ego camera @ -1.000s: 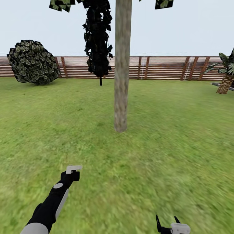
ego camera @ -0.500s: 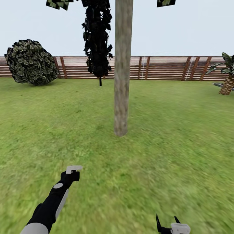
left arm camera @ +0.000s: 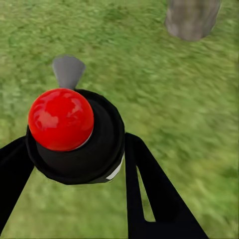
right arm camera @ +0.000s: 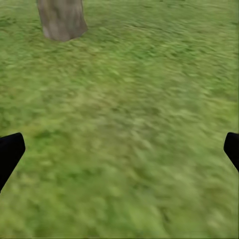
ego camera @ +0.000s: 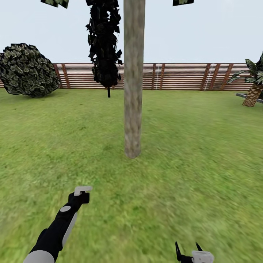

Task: In the garden, pick up the pesticide atomizer on the floor and spray pesticide onto both trees until each tree trunk is fully covered.

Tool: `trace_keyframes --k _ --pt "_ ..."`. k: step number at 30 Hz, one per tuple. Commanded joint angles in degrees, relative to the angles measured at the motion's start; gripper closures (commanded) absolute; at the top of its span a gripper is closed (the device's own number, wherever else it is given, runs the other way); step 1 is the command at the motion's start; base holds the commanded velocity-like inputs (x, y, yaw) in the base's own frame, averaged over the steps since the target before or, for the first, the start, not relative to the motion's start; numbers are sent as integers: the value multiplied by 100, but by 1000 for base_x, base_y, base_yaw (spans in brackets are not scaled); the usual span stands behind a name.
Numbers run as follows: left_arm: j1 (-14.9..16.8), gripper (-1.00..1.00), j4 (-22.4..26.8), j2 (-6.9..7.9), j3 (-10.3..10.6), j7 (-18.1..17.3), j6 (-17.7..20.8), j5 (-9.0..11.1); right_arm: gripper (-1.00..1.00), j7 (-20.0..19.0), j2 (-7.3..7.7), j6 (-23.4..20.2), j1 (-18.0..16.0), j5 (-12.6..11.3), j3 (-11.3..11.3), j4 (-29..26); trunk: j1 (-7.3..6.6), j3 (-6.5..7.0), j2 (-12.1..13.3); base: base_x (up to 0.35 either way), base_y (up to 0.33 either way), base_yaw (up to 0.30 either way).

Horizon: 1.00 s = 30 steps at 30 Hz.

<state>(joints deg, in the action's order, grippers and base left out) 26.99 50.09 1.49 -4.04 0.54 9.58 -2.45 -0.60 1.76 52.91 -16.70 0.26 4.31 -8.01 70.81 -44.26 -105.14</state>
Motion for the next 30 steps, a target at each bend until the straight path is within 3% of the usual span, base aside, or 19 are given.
trace_keyframes --k 1,30 --pt "0 100 1 0 0 -1 0 -1 -100 0 0 0 0 0 0 0 0 0 0 339 0 -4" --pt "0 100 1 0 0 6 -9 -1 -100 7 -9 3 0 0 0 -1 0 0 0 339 0 0"
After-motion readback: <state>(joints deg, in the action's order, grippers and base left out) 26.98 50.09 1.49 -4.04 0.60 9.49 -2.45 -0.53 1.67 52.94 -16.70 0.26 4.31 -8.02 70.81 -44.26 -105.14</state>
